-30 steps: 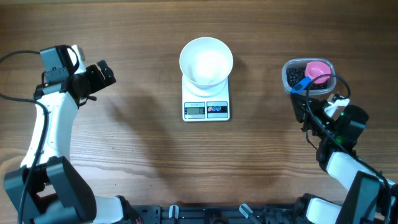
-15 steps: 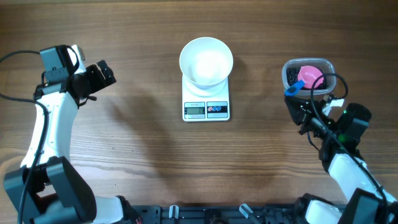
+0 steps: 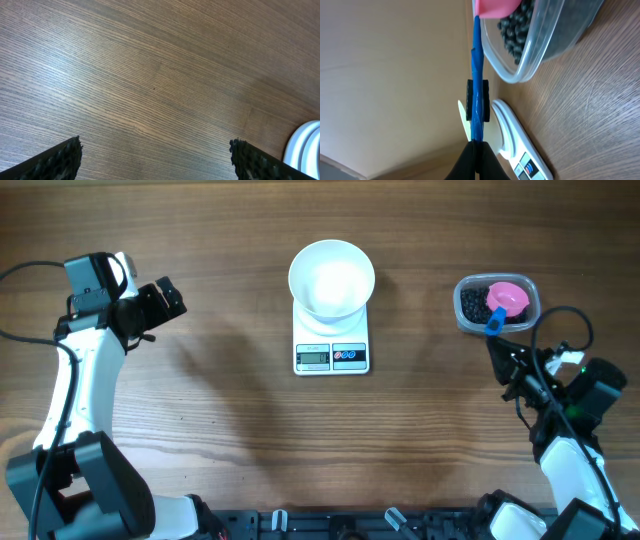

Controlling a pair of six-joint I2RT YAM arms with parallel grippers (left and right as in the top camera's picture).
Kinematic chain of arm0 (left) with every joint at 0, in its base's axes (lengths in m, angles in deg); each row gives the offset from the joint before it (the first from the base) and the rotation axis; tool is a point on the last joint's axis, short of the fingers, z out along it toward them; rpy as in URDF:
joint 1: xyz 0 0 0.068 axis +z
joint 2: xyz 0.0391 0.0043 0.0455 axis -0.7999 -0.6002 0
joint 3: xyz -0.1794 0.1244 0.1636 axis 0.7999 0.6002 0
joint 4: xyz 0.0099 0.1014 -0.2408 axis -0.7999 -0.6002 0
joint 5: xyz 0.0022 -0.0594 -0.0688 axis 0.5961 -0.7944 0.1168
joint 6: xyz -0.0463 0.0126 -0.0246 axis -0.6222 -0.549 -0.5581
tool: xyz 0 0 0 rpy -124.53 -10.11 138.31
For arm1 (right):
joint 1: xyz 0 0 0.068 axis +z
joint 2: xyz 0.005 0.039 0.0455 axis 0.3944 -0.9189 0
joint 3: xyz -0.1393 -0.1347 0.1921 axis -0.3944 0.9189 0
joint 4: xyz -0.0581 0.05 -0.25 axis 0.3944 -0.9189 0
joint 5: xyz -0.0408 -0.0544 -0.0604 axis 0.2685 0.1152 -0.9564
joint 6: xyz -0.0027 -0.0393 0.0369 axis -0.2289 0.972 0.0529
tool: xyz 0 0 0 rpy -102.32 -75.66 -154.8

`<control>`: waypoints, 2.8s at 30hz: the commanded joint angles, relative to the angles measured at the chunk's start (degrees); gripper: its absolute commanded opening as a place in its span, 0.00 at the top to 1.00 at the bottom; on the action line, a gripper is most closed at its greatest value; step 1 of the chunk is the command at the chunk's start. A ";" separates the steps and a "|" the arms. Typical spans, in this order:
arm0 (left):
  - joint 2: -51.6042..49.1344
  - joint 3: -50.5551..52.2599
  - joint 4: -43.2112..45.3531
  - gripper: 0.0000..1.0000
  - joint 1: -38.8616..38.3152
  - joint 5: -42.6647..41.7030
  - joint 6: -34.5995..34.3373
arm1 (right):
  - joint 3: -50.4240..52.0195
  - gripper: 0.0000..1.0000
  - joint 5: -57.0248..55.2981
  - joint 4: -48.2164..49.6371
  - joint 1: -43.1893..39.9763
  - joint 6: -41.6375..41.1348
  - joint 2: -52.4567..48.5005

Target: Scoop item into bowl and weigh 150g on scale

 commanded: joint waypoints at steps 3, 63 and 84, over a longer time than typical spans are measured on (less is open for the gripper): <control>1.29 -0.07 0.15 0.00 0.07 0.33 1.31 | -0.74 0.95 -0.04 0.04 -4.04 2.73 0.70; 1.29 -0.07 0.15 0.00 0.07 0.33 1.31 | -0.52 0.00 -0.26 15.89 -12.04 6.69 -16.59; 1.29 -0.07 0.15 0.00 0.07 0.33 1.31 | -0.07 0.02 -4.11 26.80 -6.03 3.54 -20.00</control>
